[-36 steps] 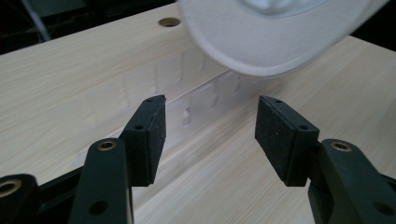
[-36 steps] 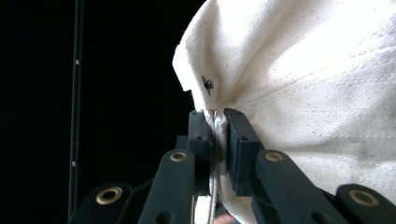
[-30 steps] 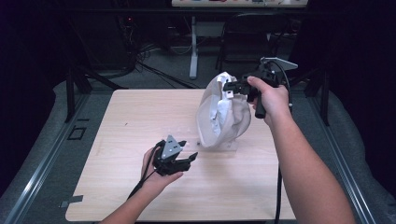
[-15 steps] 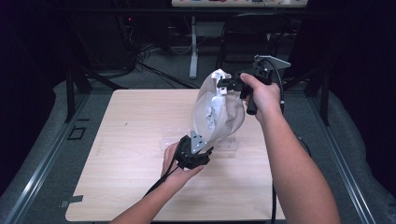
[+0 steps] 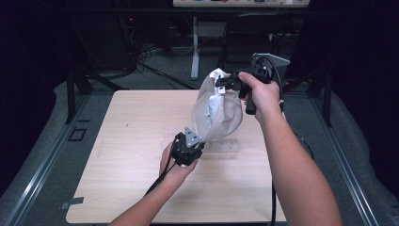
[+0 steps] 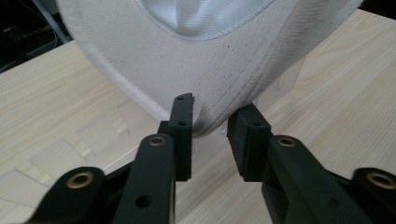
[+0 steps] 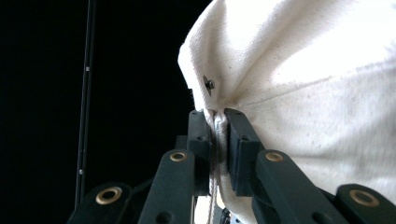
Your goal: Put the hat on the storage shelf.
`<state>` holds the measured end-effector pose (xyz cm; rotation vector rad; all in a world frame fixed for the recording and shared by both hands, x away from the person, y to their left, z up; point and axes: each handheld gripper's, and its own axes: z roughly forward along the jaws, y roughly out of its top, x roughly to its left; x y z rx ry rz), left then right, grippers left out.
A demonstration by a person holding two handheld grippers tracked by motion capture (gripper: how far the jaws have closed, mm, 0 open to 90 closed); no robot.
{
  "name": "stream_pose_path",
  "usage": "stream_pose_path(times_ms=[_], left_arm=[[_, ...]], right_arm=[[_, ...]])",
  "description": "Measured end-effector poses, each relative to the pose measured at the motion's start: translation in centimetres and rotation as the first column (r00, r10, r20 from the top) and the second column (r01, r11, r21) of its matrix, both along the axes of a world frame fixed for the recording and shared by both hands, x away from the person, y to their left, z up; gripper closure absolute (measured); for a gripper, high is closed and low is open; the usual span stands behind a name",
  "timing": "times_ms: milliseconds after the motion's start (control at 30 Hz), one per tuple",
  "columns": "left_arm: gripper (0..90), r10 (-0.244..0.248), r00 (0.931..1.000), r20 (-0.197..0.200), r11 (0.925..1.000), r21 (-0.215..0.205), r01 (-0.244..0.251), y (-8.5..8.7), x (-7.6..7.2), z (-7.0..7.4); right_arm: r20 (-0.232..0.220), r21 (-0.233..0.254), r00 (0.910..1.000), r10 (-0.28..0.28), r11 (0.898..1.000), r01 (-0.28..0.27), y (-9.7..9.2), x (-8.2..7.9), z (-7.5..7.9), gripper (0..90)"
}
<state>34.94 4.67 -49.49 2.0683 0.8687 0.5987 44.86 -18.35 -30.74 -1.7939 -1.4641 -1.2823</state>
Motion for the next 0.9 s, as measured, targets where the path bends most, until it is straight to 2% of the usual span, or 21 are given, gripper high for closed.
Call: stream_pose_path(times_ms=[100, 200, 300, 400, 567, 733, 900], left_arm=[[78.7, -0.017, 0.9998, 0.001, 0.9998, 0.000, 0.017, 0.3, 0.0, 0.1], [79.9, -0.053, 0.9985, -0.010, 0.9984, -0.019, 0.053, 0.9, 0.3, 0.1], [82.5, -0.076, 0.9971, 0.003, 0.9970, -0.012, 0.076, 1.3, 0.4, 0.0], [83.6, -0.107, 0.9942, -0.008, 0.9936, -0.037, 0.107, 1.8, 0.7, -0.1], [84.3, -0.132, 0.9910, -0.024, 0.9888, -0.073, 0.130, 2.5, 0.9, -0.4], [84.6, -0.139, 0.9893, -0.045, 0.9868, -0.091, 0.134, 2.9, 0.9, -1.0], [84.9, -0.158, 0.9863, -0.047, 0.9815, -0.117, 0.152, 3.3, 1.2, -1.3]], right_arm=[[0.001, 0.000, 1.0000, 0.008, 1.000, -0.008, 0.4, 0.0, 0.1, 81.6], [0.000, 0.000, 0.9999, 0.012, 1.000, -0.012, 0.6, 0.0, 0.1, 81.6], [0.002, -0.002, 0.9998, 0.022, 1.000, -0.022, 1.0, 0.1, -0.1, 81.5], [0.001, -0.007, 0.9996, 0.029, 1.000, -0.029, 1.3, 0.1, -0.2, 81.5], [-0.001, -0.013, 0.9993, 0.038, 0.999, -0.038, 1.9, 0.3, -0.5, 81.5], [-0.012, -0.021, 0.9990, 0.044, 0.999, -0.044, 2.4, 0.4, -1.0, 81.5], [-0.016, -0.018, 0.9986, 0.051, 0.999, -0.051, 2.8, 0.6, -1.5, 81.5]])
